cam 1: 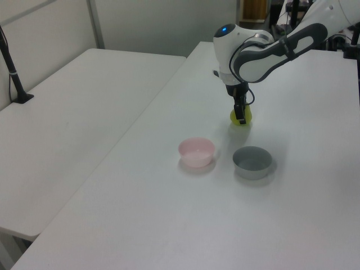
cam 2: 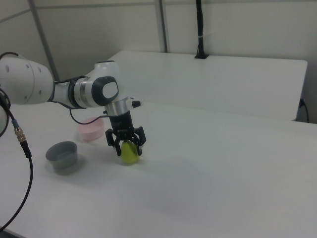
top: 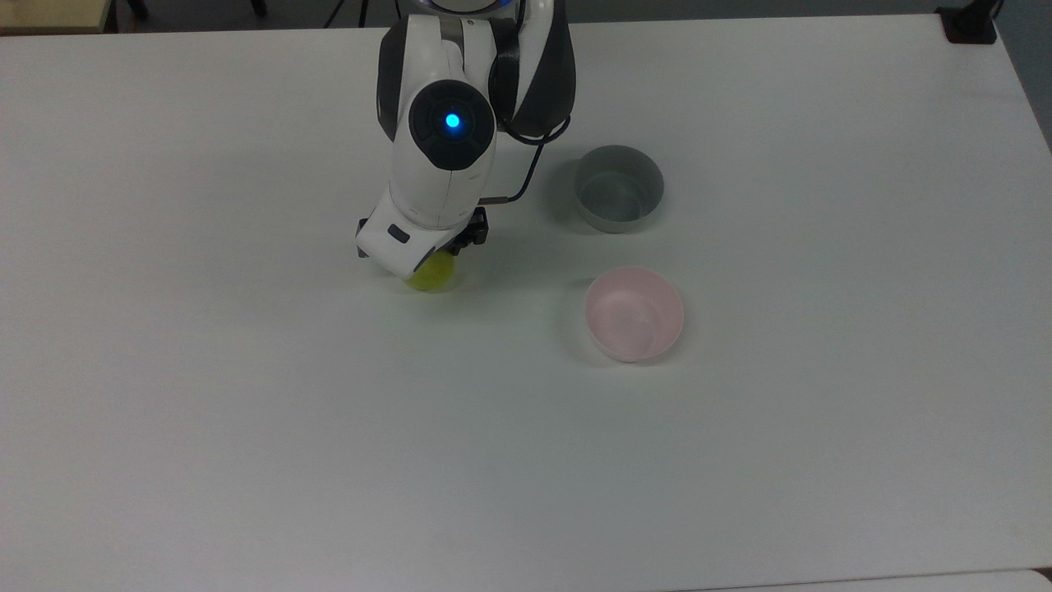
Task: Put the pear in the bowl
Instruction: 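Lift the pear up off the table, then carry the pear past the grey bowl to above the pink bowl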
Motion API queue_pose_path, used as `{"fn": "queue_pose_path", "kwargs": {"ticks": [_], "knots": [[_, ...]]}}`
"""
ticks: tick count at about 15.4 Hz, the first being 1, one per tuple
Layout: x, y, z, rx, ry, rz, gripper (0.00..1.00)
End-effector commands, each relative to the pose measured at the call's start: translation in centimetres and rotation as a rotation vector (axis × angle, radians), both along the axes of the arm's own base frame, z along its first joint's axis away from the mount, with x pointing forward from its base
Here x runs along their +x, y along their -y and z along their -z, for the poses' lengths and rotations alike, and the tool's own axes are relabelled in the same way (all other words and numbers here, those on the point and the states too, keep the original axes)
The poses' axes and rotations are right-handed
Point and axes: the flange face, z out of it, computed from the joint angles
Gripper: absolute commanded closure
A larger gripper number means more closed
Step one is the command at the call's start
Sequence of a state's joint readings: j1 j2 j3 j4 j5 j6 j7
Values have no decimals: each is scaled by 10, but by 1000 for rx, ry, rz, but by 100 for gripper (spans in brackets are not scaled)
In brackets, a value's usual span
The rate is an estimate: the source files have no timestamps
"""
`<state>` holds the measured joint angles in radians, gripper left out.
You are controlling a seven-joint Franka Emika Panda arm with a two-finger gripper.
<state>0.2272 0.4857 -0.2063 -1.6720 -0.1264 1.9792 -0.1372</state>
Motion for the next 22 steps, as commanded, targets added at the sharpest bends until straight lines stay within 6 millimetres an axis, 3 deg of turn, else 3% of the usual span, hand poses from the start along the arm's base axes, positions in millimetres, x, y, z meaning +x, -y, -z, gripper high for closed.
{"fn": "queue_pose_path", "kwargs": {"ticks": [1, 3, 5, 10, 12, 14, 18, 22], "knots": [[-2, 1, -3, 0, 17, -22, 68], [-3, 2, -22, 8, 36, -17, 76], [-7, 5, -48, 18, 52, -8, 76], [-30, 27, -140, 86, 25, 8, 76], [-35, 32, -156, 87, 13, 25, 75], [-35, 25, -162, 92, 18, 25, 74], [-25, -19, -163, 138, 47, 31, 72], [-8, -100, -179, 247, 110, 51, 72]]}}
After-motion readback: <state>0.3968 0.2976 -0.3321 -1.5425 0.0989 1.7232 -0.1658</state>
